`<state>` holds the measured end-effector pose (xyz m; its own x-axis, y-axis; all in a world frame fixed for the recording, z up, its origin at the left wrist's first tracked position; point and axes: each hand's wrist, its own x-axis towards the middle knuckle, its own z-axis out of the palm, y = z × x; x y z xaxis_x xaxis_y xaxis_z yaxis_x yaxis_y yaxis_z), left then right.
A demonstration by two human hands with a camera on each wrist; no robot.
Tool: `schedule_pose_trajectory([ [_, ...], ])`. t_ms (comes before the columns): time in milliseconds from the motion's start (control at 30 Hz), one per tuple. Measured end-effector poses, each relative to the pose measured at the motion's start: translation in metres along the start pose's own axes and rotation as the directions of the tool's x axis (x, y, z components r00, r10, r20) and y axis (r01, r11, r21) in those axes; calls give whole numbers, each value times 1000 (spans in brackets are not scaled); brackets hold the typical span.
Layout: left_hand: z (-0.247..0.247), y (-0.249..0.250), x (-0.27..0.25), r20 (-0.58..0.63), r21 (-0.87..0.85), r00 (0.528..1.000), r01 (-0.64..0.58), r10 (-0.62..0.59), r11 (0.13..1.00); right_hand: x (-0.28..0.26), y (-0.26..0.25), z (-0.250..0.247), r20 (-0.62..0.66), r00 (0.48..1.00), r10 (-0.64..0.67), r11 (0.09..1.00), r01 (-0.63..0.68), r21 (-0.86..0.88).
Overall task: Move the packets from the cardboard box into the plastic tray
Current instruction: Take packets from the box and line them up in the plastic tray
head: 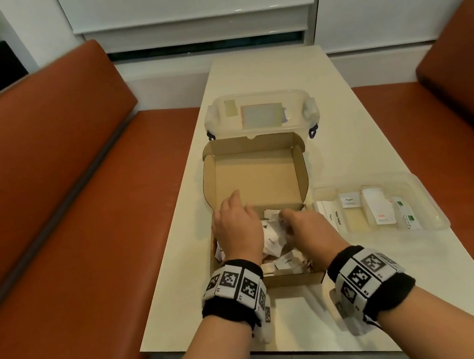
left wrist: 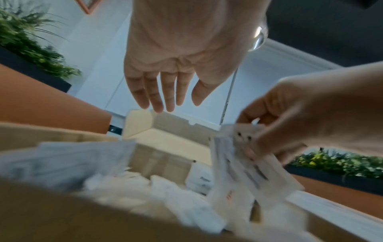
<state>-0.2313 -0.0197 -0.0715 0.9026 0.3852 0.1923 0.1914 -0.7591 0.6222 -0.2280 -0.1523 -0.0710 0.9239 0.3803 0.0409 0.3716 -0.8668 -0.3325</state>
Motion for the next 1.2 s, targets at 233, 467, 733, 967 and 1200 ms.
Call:
schedule_pose_trajectory([
  [233, 3, 25, -6, 27, -388, 997, 73, -68, 919, 16, 3, -37, -186, 977, 108, 914, -24, 404],
  [467, 9, 33, -6, 323, -734, 941, 315, -99, 601, 16, 8, -52, -123, 985, 122, 683, 6, 730],
  [733, 26, 46, -13, 284, -796, 959, 247, -19, 552, 17, 36, -42, -157, 942, 297, 664, -85, 743],
  [967, 50, 65, -15, 240, -735, 969, 225, -65, 640, 1, 70, -45, 16, 931, 365, 441, -188, 878],
  [1200, 77, 93, -27, 352, -734, 936, 269, 10, 623, -11, 108, -50, -46, 902, 429, 423, -156, 892],
])
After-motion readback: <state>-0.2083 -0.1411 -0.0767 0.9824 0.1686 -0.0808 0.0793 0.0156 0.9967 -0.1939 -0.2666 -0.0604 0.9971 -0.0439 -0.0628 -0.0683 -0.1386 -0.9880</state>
